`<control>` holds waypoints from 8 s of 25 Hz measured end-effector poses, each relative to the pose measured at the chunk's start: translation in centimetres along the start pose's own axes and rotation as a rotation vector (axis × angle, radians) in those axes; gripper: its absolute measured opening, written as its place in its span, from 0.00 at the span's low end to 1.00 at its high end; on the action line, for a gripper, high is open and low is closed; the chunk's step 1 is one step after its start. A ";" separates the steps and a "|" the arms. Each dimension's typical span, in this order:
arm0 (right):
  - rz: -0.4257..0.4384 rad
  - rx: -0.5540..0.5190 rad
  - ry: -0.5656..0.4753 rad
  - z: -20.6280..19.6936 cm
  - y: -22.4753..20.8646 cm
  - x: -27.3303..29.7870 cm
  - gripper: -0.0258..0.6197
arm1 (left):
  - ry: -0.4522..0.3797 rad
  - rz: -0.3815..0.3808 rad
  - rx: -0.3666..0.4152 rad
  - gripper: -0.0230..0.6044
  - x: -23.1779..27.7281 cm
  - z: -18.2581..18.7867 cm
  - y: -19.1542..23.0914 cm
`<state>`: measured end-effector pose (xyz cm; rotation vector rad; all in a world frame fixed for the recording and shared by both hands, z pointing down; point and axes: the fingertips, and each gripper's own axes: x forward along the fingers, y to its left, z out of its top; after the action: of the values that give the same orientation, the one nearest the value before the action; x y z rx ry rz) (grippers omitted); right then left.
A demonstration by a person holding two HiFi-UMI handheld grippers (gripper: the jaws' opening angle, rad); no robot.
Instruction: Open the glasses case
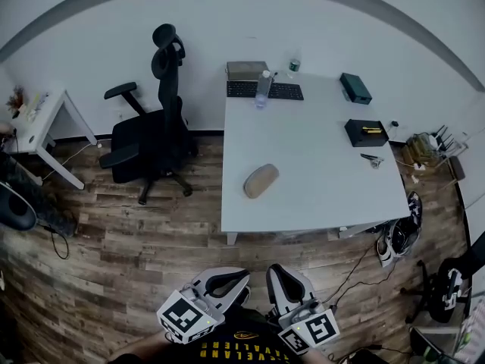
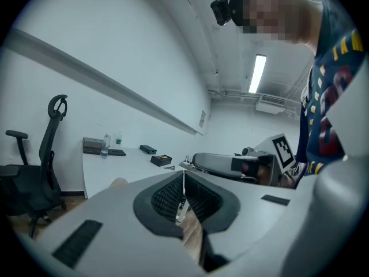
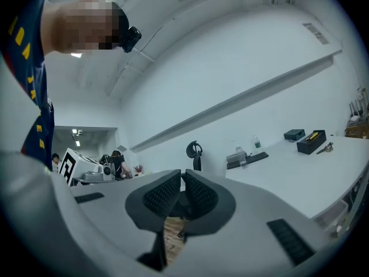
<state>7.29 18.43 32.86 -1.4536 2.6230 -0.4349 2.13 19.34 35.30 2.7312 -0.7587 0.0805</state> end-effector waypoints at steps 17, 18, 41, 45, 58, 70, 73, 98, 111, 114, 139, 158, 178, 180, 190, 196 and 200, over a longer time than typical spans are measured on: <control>0.016 0.039 0.085 -0.1 -6.3 5.7 0.17 | 0.025 0.017 -0.023 0.06 6.0 1.5 6.0; 0.009 0.038 0.088 -0.1 -6.6 6.3 0.18 | 0.027 0.006 -0.025 0.06 6.3 1.6 6.6; -0.238 0.057 0.159 1.6 -14.9 21.9 0.32 | 0.085 -0.154 0.025 0.06 13.3 5.7 25.0; -0.237 0.036 0.231 0.6 -16.5 22.9 0.35 | 0.089 -0.114 0.075 0.06 14.6 4.6 26.9; -0.112 -0.007 0.474 -4.3 -20.8 26.8 0.45 | 0.243 0.005 -0.079 0.06 19.4 -4.1 34.2; 0.018 -0.155 0.772 -11.7 -22.2 29.4 0.45 | 0.430 -0.059 -0.180 0.17 22.5 -12.0 35.6; 0.073 -0.232 0.889 -14.2 -22.8 29.8 0.45 | 0.474 -0.109 -0.205 0.22 23.4 -13.5 35.4; 0.333 -0.509 1.220 -21.0 -22.9 29.4 0.47 | 0.721 -0.246 -0.135 0.24 25.5 -18.4 34.0; 0.271 -0.490 1.120 -19.1 -22.9 27.3 0.47 | 0.752 -0.182 -0.141 0.24 25.4 -18.9 34.3; 0.260 -0.480 1.096 -18.8 -23.0 26.7 0.47 | 0.755 -0.169 -0.136 0.24 25.4 -18.8 34.4; 0.134 -0.348 1.082 -20.8 -26.3 18.4 0.47 | 0.792 -0.094 -0.130 0.24 25.2 -19.1 34.7; 0.053 -0.233 0.966 -22.8 -28.0 18.5 0.47 | 0.791 -0.078 -0.161 0.24 25.2 -19.5 35.0; -0.011 -0.101 0.841 -21.3 -28.8 19.7 0.47 | 0.770 -0.076 -0.200 0.25 25.2 -18.8 34.3; -0.016 -0.093 0.824 -20.9 -28.8 19.9 0.47 | 0.758 -0.077 -0.197 0.25 25.2 -18.5 34.1; -0.059 -0.017 0.655 -17.1 -29.0 21.1 0.47 | 0.704 -0.091 -0.192 0.25 25.1 -16.6 32.9; -0.072 0.031 0.558 -14.1 -28.7 21.4 0.47 | 0.651 -0.068 -0.195 0.25 24.5 -14.3 32.7; -0.069 0.044 0.502 -12.0 -27.9 21.3 0.46 | 0.567 -0.042 -0.192 0.25 24.0 -11.2 32.5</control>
<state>15.73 -11.19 53.55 -1.5948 2.9044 -0.9731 6.43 -15.61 58.14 2.3576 -0.5099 0.6979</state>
